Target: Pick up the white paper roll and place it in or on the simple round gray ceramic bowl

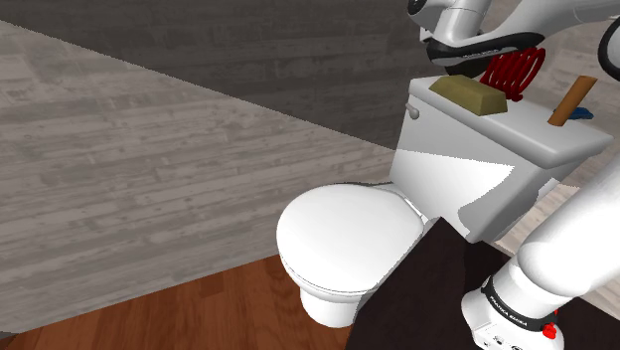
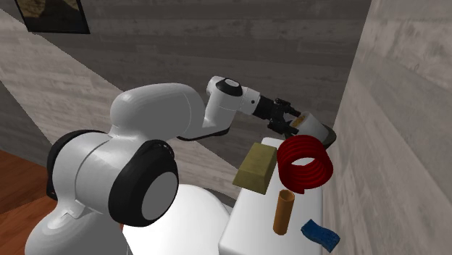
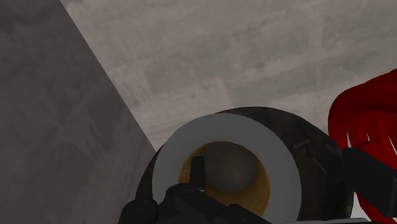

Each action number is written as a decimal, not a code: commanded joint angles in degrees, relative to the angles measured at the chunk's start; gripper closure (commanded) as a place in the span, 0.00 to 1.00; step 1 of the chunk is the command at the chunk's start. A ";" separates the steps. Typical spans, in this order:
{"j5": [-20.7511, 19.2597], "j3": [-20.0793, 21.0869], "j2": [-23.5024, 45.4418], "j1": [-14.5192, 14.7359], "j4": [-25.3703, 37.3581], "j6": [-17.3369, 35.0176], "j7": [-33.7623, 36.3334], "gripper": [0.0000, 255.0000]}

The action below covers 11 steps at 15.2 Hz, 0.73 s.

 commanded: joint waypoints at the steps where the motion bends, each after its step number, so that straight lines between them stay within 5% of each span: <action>1: 0.44 1.22 -0.69 1.15 0.15 -2.48 -0.08 0.00; 11: 0.97 2.68 -1.38 2.47 0.48 -5.40 -0.22 0.00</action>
